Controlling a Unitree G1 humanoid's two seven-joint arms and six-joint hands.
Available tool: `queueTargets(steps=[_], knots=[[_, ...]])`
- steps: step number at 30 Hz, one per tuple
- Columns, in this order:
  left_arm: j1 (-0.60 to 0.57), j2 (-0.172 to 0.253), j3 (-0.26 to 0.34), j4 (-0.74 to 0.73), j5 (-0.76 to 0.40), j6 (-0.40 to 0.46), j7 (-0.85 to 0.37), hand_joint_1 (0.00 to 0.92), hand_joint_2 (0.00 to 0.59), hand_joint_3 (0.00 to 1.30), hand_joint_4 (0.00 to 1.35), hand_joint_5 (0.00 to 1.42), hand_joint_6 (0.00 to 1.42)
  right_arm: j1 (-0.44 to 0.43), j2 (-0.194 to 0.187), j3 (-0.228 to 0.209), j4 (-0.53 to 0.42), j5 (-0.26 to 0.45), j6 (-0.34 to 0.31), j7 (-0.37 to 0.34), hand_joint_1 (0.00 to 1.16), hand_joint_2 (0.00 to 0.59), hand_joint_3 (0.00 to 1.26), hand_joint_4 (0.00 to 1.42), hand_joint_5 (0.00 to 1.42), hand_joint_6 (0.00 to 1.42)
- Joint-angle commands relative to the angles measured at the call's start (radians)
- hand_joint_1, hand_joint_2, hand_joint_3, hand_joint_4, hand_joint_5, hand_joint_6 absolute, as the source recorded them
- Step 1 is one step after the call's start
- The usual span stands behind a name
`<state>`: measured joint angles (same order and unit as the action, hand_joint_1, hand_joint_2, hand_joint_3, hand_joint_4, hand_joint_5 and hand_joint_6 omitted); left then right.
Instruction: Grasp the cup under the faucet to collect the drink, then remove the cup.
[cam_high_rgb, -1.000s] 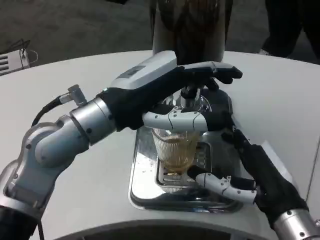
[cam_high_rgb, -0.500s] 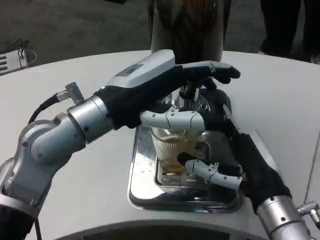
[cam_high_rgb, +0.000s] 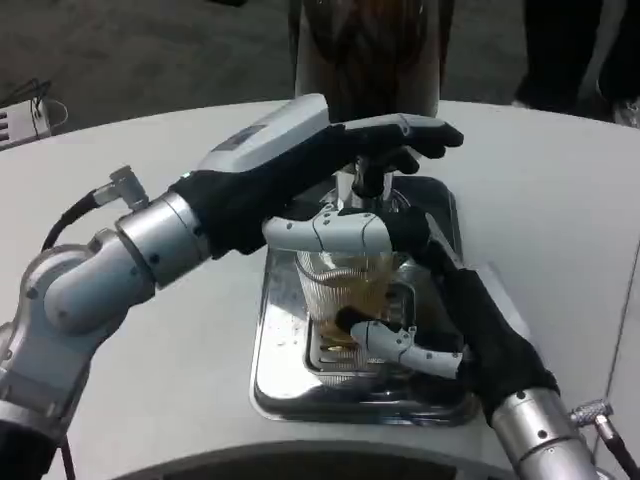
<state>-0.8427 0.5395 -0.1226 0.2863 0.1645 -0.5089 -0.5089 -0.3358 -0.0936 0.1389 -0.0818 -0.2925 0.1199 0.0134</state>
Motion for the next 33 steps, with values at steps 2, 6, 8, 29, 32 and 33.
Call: queueTargets(steps=[2,6,8,29,32,33], knots=[[0.062,0.001,0.044,-0.034,-0.024,-0.003,0.027,0.000,0.054,0.24,0.22,0.30,0.31,-0.016,0.009,0.011,0.019,0.000,-0.021,-0.007,0.79,0.213,0.00,0.00,0.05,0.06],[0.103,-0.024,0.086,-0.063,-0.040,-0.024,0.080,0.000,0.061,0.24,0.22,0.30,0.32,-0.023,0.012,0.013,0.027,0.002,-0.025,-0.007,0.79,0.210,0.00,0.00,0.05,0.06],[0.120,-0.041,0.108,-0.079,-0.046,-0.037,0.115,0.000,0.062,0.24,0.22,0.30,0.33,-0.025,0.012,0.013,0.028,0.003,-0.027,-0.006,0.79,0.209,0.00,0.00,0.05,0.06],[0.524,-0.026,0.345,-0.452,0.051,0.142,0.296,0.000,0.090,0.22,0.17,0.25,0.32,-0.051,0.013,0.012,0.071,0.011,-0.048,-0.008,0.79,0.207,0.00,0.00,0.06,0.06],[0.618,-0.030,0.389,-0.516,0.100,0.169,0.327,0.000,0.089,0.18,0.11,0.20,0.29,-0.064,0.017,0.014,0.091,0.014,-0.056,-0.008,0.79,0.207,0.00,0.00,0.06,0.06],[0.648,-0.034,0.399,-0.537,0.115,0.176,0.337,0.000,0.089,0.17,0.10,0.19,0.28,-0.067,0.018,0.014,0.096,0.015,-0.058,-0.008,0.79,0.207,0.00,0.00,0.06,0.06]])
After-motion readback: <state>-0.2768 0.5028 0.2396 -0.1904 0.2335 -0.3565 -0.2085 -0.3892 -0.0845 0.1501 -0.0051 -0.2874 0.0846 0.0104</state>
